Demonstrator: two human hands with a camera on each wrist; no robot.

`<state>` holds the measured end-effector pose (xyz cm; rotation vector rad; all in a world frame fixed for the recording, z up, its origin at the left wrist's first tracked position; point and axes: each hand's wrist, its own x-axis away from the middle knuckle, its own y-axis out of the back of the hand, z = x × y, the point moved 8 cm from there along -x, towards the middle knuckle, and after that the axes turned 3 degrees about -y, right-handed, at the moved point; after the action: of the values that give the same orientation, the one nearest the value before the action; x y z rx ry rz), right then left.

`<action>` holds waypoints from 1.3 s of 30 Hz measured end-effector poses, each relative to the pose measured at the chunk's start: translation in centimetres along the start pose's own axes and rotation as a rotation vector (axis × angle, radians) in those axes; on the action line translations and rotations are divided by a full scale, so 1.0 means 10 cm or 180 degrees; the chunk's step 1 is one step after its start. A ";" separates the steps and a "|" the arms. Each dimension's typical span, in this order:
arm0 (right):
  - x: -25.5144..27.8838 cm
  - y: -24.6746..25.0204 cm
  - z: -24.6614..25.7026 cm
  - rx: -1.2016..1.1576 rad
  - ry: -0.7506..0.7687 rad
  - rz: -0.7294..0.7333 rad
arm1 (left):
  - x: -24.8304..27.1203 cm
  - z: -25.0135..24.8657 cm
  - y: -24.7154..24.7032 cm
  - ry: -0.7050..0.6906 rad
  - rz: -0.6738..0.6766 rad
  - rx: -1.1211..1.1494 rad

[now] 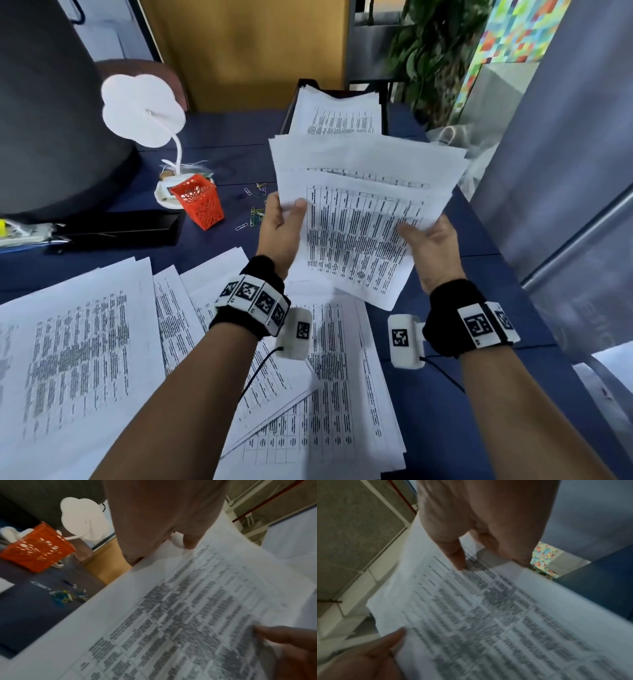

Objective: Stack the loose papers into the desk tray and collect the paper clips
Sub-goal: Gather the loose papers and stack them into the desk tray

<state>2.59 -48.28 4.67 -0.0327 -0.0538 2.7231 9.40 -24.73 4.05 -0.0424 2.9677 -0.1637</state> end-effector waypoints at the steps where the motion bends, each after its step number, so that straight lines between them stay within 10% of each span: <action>1: 0.00 -0.04 0.03 -0.0023 0.0060 -0.0009 | 0.01 -0.03 -0.07 0.0029 0.0030 -0.0099; 8: -0.01 -0.05 0.22 -0.0185 0.0301 -0.0217 | 0.03 -0.26 -0.09 -0.0445 -0.0309 -0.0315; 18: 0.13 0.05 -0.56 0.0050 -0.0477 -0.0254 | 0.22 0.63 0.00 0.0620 0.0080 -0.0045; 39: 0.04 -0.16 -0.20 0.0140 -0.0222 -0.0011 | -0.01 0.16 -0.03 0.0025 -0.0123 -0.0401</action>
<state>2.90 -46.59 2.76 0.0750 -0.0141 2.7205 9.75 -25.21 2.55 -0.1154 2.9823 0.0187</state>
